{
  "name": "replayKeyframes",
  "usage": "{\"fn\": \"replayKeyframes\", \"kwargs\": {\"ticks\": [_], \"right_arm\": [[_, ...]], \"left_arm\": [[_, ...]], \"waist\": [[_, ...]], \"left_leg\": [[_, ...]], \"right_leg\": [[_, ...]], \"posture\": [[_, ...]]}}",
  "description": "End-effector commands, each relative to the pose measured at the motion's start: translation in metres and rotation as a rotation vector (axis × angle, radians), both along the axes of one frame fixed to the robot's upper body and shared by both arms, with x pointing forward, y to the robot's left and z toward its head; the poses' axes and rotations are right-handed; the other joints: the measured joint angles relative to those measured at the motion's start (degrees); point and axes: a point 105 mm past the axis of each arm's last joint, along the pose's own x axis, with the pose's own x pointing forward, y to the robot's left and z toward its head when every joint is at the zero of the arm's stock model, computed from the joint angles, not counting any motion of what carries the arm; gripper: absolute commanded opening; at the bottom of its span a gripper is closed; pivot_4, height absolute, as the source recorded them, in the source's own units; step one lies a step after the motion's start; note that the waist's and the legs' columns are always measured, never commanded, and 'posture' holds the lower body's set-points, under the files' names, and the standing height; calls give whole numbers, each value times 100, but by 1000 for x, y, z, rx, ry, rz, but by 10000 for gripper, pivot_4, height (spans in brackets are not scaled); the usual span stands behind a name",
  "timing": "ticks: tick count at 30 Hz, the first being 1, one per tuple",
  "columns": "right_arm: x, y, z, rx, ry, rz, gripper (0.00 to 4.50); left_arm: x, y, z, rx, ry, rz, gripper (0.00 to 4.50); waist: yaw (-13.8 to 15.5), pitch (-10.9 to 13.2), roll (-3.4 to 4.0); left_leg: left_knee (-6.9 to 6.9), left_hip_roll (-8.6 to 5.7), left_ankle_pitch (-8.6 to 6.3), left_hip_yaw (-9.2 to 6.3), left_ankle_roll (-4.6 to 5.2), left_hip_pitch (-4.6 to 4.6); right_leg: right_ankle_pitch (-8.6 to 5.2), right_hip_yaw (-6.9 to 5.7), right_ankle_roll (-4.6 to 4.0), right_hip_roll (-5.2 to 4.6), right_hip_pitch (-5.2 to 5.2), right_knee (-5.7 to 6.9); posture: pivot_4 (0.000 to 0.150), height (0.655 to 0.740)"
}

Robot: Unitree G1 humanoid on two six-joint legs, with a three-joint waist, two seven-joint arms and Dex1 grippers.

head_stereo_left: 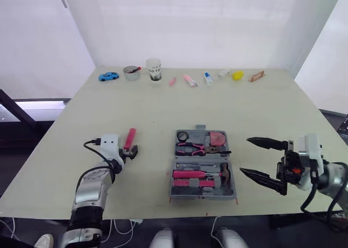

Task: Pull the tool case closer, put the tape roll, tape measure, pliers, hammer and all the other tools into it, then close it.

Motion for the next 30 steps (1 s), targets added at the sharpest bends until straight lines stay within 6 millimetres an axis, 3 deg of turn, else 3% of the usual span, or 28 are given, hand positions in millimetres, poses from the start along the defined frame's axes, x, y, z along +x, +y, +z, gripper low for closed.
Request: {"fn": "replayKeyframes", "kwargs": {"ticks": [1, 6, 9, 11, 20, 26, 30], "right_arm": [[1, 3, 7, -2, -29, 21, 45000], [2, 6, 4, -3, -25, 24, 45000], [2, 7, 4, -1, -26, 22, 45000], [2, 7, 4, 2, -26, 21, 45000], [1, 11, 0, 21, -19, 26, 45000], [2, 13, -2, 27, -18, 32, 45000], [3, 13, -3, 28, -17, 35, 45000]], "left_arm": [[4, -1, 11, -21, -34, -7, 31392], [2, 0, 12, -23, -36, -3, 4618], [-2, -2, 12, -27, -37, -15, 4220], [-12, -15, 9, -34, -22, -73, 4220], [-80, -76, 7, -95, -3, -105, 4220], [-109, -71, -5, -110, 52, 56, 4220], [-118, -85, -9, -162, 69, 65, 4220]], "waist": [[-4, 0, 0], [-5, 0, 0], [-9, 0, 0], [-17, 0, 0], [-22, 3, -3], [-22, 4, -4], [-24, 4, -4]], "left_leg": [[0, 0, 0, 0, 0, 0], [0, 0, 0, -2, 0, -1], [0, 1, 0, -1, 0, -1], [0, 1, 0, -1, 0, -1], [-5, 13, -1, 0, 0, -3], [2, 4, 0, 0, 1, 4], [2, 0, 0, 3, 0, 3]], "right_leg": [[0, 0, 0, 0, 0, 0], [0, -1, 0, 0, 0, 0], [0, 0, 0, -1, 0, 0], [0, 0, 0, -1, 0, 0], [0, 5, 1, -16, -1, -3], [-12, 5, -21, -5, 0, 0], [-12, 8, -21, -4, 0, -2]], "posture": [[1500, 7400], [1500, 7400], [1500, 7400], [1500, 7400], [1500, 7400], [1500, 7400], [1500, 7400]]}}
